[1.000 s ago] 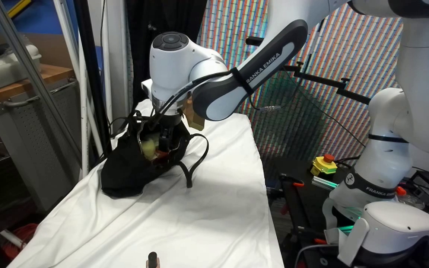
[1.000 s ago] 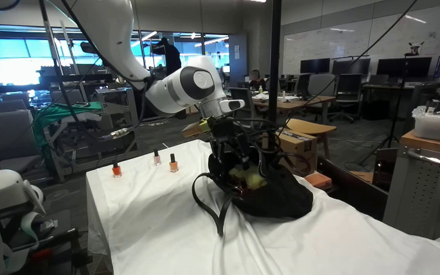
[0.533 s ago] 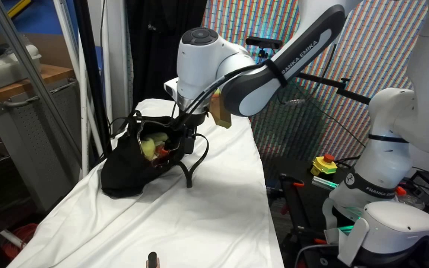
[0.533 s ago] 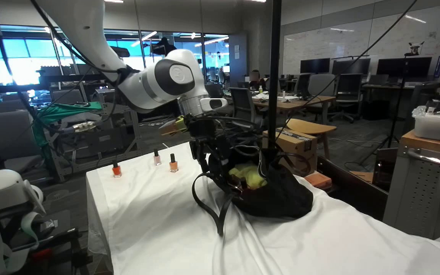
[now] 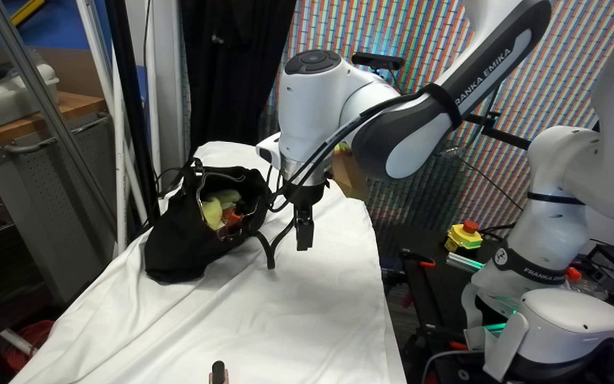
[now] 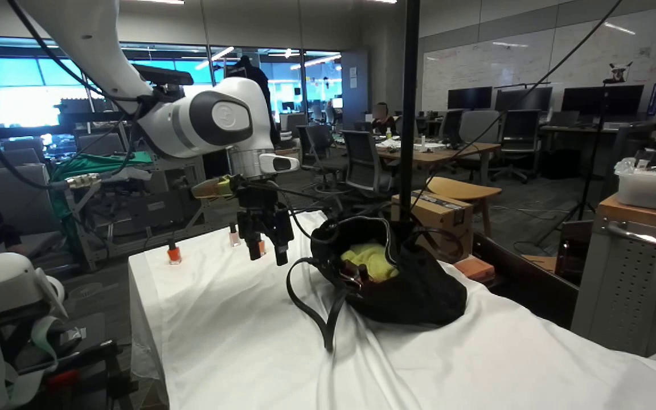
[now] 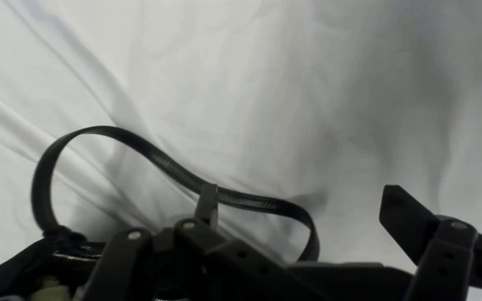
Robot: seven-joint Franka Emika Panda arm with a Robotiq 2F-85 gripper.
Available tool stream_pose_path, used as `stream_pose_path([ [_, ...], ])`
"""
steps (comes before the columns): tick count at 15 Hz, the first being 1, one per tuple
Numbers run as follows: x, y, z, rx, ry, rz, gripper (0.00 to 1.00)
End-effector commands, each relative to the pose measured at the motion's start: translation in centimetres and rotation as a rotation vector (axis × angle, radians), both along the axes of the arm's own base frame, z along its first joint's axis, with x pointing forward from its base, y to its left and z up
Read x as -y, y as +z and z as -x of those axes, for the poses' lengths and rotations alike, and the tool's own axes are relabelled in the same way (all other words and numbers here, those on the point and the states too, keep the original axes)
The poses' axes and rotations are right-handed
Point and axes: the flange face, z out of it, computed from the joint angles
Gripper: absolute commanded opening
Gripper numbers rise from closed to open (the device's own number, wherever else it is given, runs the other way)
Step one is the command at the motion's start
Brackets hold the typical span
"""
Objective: Pick up all the nail polish from the table and put them in the black bag.
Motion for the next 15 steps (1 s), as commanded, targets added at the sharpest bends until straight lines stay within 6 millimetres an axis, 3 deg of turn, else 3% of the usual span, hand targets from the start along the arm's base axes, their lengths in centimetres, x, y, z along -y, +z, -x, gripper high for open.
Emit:
stream_pose_path([
  [1, -2.7, -0.5, 1.6, -0.079, 0.046, -0.049, 1.00],
  [9, -11.2, -2.6, 2.8, -0.185, 0.191, -0.139, 1.00],
  [15, -15.6, -3.5, 0.9, -0.155, 0.255, -0.145, 1.00],
])
